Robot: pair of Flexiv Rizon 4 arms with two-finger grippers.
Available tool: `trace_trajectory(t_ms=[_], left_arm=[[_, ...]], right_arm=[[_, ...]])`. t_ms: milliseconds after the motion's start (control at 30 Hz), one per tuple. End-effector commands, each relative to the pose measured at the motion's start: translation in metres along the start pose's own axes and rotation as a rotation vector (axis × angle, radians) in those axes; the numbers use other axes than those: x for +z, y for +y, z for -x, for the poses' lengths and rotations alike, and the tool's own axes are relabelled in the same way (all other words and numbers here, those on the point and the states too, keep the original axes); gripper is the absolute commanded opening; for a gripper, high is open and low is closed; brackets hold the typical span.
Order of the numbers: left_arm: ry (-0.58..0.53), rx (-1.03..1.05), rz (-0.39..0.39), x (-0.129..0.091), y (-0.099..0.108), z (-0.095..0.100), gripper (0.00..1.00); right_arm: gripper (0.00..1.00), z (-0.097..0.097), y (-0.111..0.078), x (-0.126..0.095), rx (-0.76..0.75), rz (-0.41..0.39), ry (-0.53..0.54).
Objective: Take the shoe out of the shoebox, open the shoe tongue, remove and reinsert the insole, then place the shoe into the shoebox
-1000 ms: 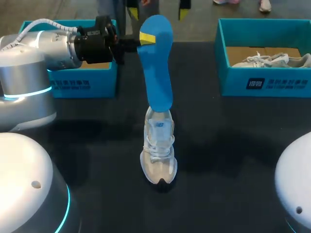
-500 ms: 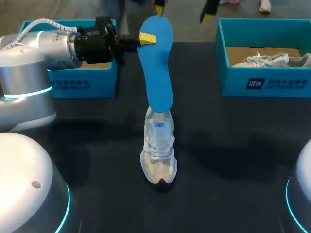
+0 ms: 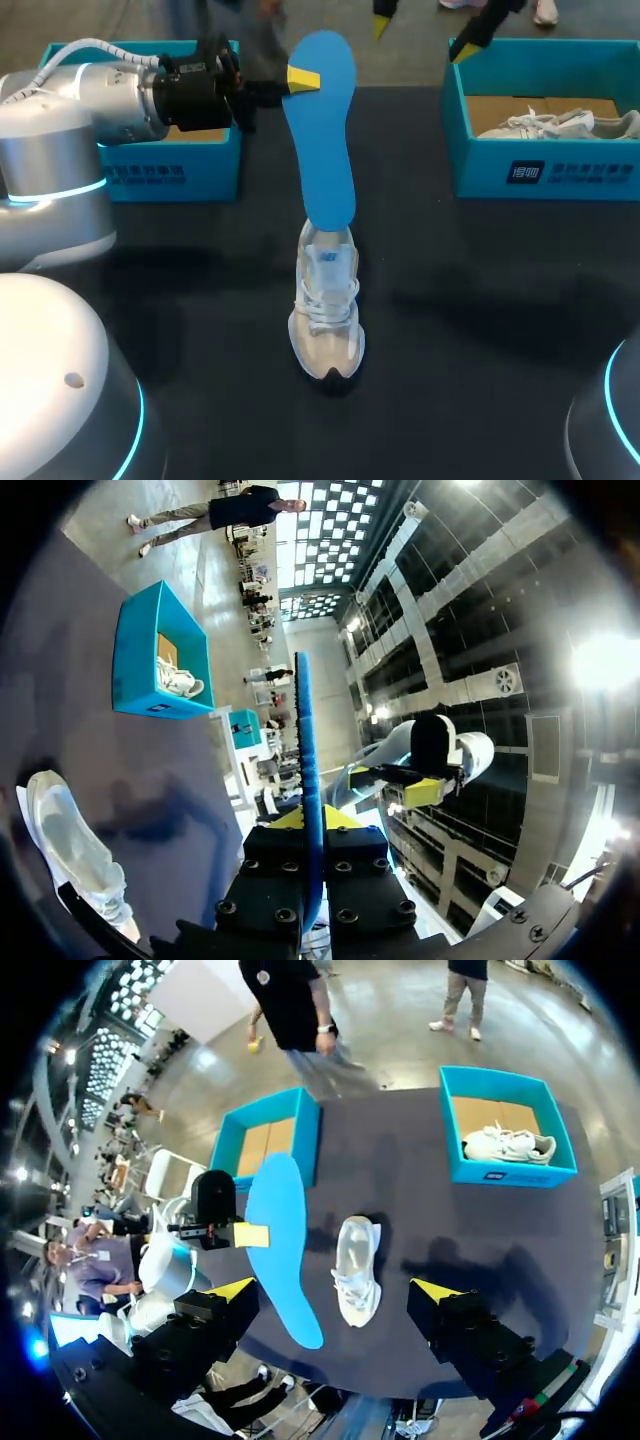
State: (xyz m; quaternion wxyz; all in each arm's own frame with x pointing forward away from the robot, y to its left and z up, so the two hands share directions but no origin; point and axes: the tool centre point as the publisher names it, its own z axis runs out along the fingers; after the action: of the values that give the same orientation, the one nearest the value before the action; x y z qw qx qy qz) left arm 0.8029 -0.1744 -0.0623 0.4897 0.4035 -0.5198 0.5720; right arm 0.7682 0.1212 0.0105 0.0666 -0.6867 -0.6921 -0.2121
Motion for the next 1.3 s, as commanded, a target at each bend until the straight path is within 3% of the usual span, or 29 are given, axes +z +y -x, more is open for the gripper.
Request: trace_trajectory(t_ms=[33,233,667,1000,1300], left_arm=[[-0.003,0.0,-0.001,0.0,0.001,0.0,0.0],[-0.003,0.0,-0.001,0.0,0.001,0.0,0.0],[-0.003,0.0,-0.001,0.0,0.001,0.0,0.0],[-0.003,0.0,-0.001,0.0,0.001,0.0,0.0],[-0.003,0.0,-0.001,0.0,0.001,0.0,0.0]], right_arm=[[1.0,0.016,-0.009,0.004,-0.011,0.041,0.702],[1.0,0.03,-0.011,0.005,-0.019,0.073,0.876],[1.0,0.044,-0.003,0.026,0.011,-0.003,1.128],[1.0,0.05,-0.008,0.035,-0.014,0.041,1.233],[1.0,0.057,-0.013,0.048,-0.003,0.044,1.262]])
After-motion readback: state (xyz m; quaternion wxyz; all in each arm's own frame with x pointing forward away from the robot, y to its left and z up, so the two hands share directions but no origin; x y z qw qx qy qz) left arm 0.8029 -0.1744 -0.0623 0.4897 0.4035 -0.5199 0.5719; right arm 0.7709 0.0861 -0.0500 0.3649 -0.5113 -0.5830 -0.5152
